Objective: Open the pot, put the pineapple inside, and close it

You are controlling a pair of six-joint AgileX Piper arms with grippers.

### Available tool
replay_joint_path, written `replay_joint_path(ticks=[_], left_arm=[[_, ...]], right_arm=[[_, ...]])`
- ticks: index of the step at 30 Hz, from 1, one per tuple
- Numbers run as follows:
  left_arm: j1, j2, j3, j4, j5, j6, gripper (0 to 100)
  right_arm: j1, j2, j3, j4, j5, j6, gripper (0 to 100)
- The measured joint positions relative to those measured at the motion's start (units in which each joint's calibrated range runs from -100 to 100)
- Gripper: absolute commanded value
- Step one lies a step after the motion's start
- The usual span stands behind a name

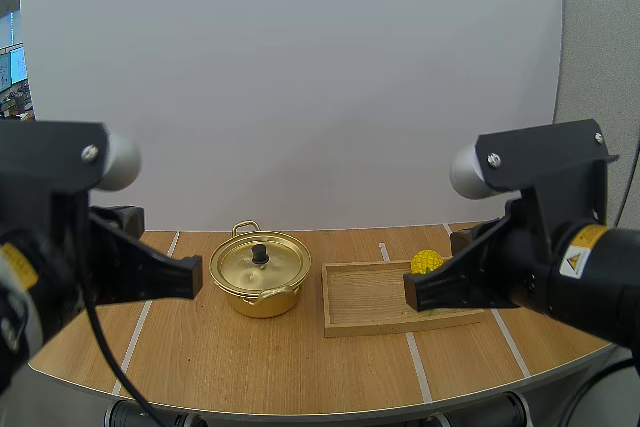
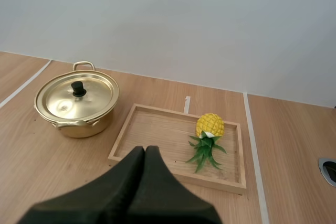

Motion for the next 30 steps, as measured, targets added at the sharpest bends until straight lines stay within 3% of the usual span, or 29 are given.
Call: replay_joint_path(ticks=[13, 20, 30], left_arm=[[0.00, 22.33, 0.00, -10.16, -8.59, 9.64, 0], [0.00, 34.96, 0.00, -11.03, -16.32, 13.25, 0], [0.00, 45.67, 0.00, -11.03, -18.64, 14.01, 0]], right_arm=[[0.00, 12.90, 0.00, -1.33, 0.00, 0.73, 0], [0.00, 21.57, 0.00, -1.37, 0.00, 1.04, 0], [0.00, 24.91, 0.00, -1.46, 0.00, 1.04, 0]])
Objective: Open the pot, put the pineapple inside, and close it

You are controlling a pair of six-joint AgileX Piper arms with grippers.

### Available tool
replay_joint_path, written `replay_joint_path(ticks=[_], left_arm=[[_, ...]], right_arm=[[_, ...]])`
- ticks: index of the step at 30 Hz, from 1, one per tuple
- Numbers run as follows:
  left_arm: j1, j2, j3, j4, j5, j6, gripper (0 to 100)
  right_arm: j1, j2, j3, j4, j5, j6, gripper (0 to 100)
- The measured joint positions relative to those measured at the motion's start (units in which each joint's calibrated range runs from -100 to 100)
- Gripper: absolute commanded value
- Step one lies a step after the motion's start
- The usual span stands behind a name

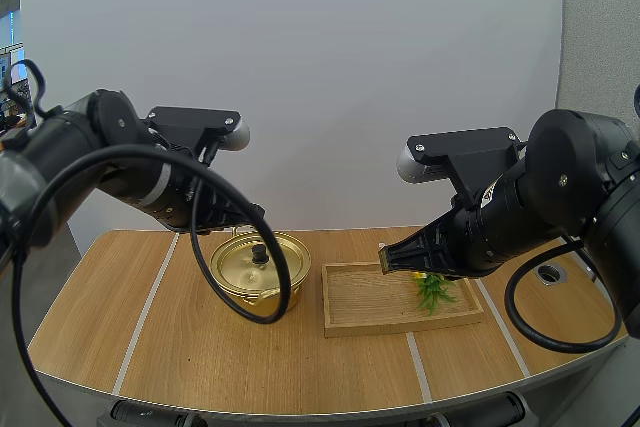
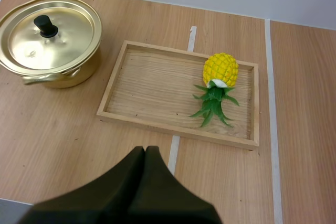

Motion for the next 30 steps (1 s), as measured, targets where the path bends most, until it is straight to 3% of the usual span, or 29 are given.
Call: replay_joint_path(ticks=[2, 6, 8, 10, 13, 16, 30], left_arm=[[0.00, 0.92, 0.00, 0.00, 0.00, 0.00, 0], [0.00, 1.17, 0.00, 0.00, -1.82, 0.00, 1], [0.00, 1.17, 0.00, 0.00, -3.10, 0.00, 9], [0.00, 1.17, 0.00, 0.00, -4.10, 0.13, 24], [0.00, 1.17, 0.00, 0.00, -5.14, 0.13, 61], [0.00, 1.17, 0.00, 0.00, -6.75, 0.59, 100], [0.00, 3.07, 0.00, -1.95, -7.70, 15.51, 100]], right_arm=[[0.00, 0.00, 0.00, -0.13, 0.00, 0.00, 2], [0.00, 0.00, 0.00, -1.02, 0.00, 0.00, 35], [0.00, 0.00, 0.00, -1.25, 0.00, 0.00, 54], [0.00, 0.00, 0.00, -1.25, 0.00, 0.00, 72], [0.00, 0.00, 0.00, -1.32, 0.00, 0.00, 100], [0.00, 0.00, 0.00, -1.48, 0.00, 0.10, 100], [0.00, 0.00, 0.00, -2.44, 0.00, 0.10, 100]])
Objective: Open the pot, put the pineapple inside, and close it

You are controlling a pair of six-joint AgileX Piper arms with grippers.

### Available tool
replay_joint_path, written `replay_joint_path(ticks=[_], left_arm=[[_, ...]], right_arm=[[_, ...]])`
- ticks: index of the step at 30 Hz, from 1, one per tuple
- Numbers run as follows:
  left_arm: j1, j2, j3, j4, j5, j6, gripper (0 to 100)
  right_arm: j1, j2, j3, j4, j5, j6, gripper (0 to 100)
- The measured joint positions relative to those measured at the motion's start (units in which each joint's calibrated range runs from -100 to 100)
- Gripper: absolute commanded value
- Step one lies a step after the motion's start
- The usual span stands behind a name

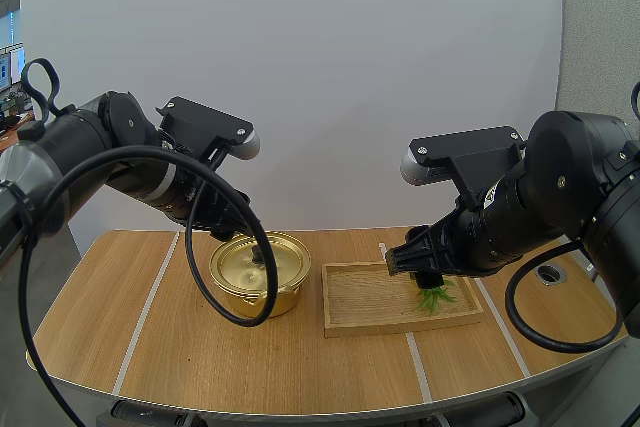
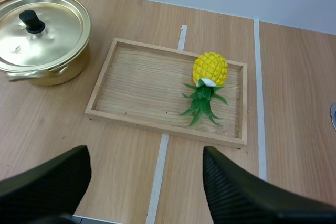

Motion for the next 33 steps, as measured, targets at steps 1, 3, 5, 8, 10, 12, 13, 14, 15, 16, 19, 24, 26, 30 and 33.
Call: replay_joint_path(ticks=[1, 3, 5, 8, 10, 12, 13, 14, 15, 16, 19, 24, 26, 30, 33], left_arm=[[0.00, 0.96, 0.00, -0.23, 0.00, 0.72, 100], [0.00, 3.65, -0.59, -0.47, 0.37, 1.70, 100], [0.00, 6.50, -1.61, -0.57, 0.37, 2.67, 100], [0.00, 11.38, -4.04, -0.57, 0.37, 3.49, 100], [0.00, 14.77, -6.31, -0.57, 1.63, 4.07, 100], [0.00, 16.77, -7.86, -0.57, 2.51, 4.16, 100], [-0.08, 18.07, -8.94, -0.70, 2.90, 4.25, 100], [-0.26, 19.64, -10.28, -0.70, 3.65, 4.35, 100], [-0.65, 21.62, -11.77, -0.70, 4.06, 4.44, 100], [-0.77, 22.23, -12.16, -0.70, 4.29, 4.54, 100], [-1.18, 24.28, -13.59, -0.82, 5.03, 4.54, 100], [-2.13, 30.64, -16.67, -0.93, 6.49, 4.54, 100], [-2.18, 32.08, -17.22, -1.01, 6.69, 4.54, 100], [-2.18, 36.71, -17.75, -1.01, 6.69, 4.54, 100], [-2.18, 39.18, -17.75, -1.01, 6.27, 4.54, 100]], right_arm=[[0.00, 0.00, 0.00, 0.00, 0.00, 0.00, 100], [0.00, 0.00, 0.00, 0.00, 0.00, 0.00, 100], [0.00, 0.00, 0.00, 0.00, 0.00, 0.00, 100], [0.00, 0.00, 0.00, 0.00, 0.00, 0.00, 100], [0.00, 0.00, 0.00, 0.00, 0.00, 0.00, 100], [0.00, 0.00, 0.00, 0.00, 0.00, 0.00, 100], [0.00, 0.00, 0.00, 0.00, 0.00, 0.00, 100], [0.00, 0.00, 0.00, 0.00, 0.00, 0.00, 100], [0.00, 0.00, 0.00, 0.00, 0.00, 0.00, 100], [0.00, 0.00, 0.00, 0.00, 0.00, 0.00, 100], [0.00, 0.00, 0.00, 0.00, 0.00, 0.00, 100], [0.00, 0.00, 0.00, 0.00, 0.00, 0.00, 100], [0.00, 0.00, 0.00, 0.00, 0.00, 0.00, 100], [0.00, 0.00, 0.00, 0.00, 0.00, 0.00, 100], [0.00, 0.00, 0.00, 0.00, 0.00, 0.00, 100]])
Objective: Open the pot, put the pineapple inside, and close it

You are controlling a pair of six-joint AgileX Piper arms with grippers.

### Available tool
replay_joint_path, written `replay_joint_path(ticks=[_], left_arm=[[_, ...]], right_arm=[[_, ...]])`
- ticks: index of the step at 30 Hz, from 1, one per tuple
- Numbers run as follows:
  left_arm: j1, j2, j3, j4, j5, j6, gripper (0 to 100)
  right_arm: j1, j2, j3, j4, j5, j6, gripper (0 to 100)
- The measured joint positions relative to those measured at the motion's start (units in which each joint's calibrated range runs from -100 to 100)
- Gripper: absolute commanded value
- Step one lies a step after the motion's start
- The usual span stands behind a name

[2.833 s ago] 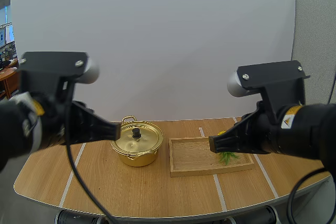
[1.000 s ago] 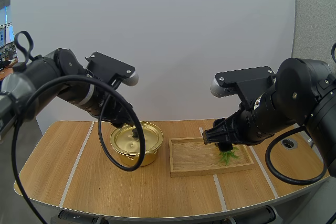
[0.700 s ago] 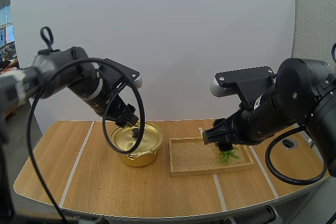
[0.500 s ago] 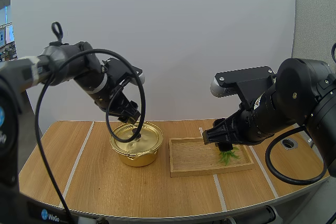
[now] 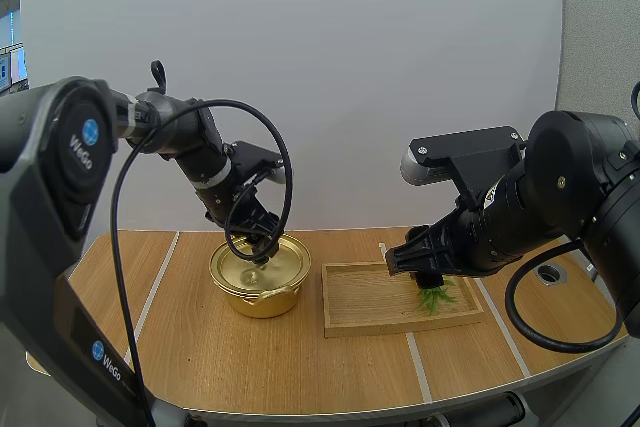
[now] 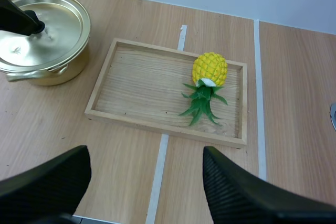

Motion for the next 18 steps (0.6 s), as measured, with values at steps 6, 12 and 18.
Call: replay_joint_path(ticks=[6, 12, 18], left_arm=[[0.00, 3.39, -0.25, 0.00, -1.59, 0.00, 100], [0.00, 5.57, -2.39, 0.00, -1.67, 0.00, 100], [0.00, 6.16, -3.38, 0.00, -1.67, 0.00, 100]], right_arm=[[0.00, 0.00, 0.00, 0.00, 0.00, 0.00, 100], [0.00, 0.00, 0.00, 0.00, 0.00, 0.00, 100], [0.00, 0.00, 0.00, 0.00, 0.00, 0.00, 100]])
